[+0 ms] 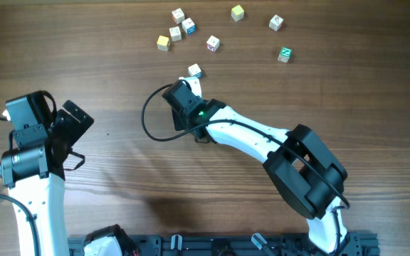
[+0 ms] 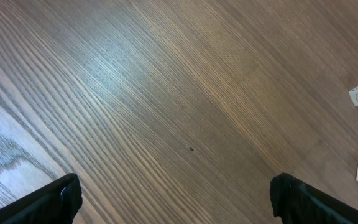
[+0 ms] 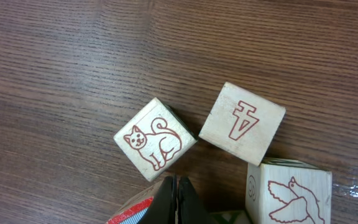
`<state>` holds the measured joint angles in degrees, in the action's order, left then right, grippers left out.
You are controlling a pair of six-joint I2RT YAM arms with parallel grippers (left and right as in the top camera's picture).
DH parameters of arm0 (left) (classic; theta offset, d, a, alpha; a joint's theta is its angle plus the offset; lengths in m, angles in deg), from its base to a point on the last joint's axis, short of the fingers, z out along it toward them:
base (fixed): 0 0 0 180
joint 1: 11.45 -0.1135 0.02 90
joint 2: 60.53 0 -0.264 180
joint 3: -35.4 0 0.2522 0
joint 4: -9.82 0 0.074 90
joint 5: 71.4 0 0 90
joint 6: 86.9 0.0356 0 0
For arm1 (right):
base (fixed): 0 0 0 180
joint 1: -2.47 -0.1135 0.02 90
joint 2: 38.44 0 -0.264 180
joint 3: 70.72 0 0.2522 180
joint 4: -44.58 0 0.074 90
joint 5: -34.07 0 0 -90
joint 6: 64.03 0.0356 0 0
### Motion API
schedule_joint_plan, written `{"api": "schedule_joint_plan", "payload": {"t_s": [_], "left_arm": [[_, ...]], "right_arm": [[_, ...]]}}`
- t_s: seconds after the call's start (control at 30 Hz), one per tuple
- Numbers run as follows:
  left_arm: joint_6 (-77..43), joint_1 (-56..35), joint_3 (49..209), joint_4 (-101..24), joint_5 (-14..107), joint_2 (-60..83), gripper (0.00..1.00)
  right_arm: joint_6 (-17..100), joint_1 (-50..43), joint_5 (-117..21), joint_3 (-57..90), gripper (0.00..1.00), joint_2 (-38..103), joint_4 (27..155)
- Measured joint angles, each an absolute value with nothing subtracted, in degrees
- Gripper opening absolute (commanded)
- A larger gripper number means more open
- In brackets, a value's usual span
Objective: Form a circle
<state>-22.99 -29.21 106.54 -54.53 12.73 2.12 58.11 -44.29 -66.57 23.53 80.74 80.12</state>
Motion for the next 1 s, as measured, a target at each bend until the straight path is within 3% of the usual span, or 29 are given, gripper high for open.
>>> {"api": "schedule_joint_plan", "payload": {"t_s": [1.0], "left_arm": [[-22.99, -29.21, 106.54, -54.53, 12.73, 2.12, 1.0]], "right_arm": [[57.83, -44.29, -68.51, 23.53, 0.04, 79.71, 81.86]]}}
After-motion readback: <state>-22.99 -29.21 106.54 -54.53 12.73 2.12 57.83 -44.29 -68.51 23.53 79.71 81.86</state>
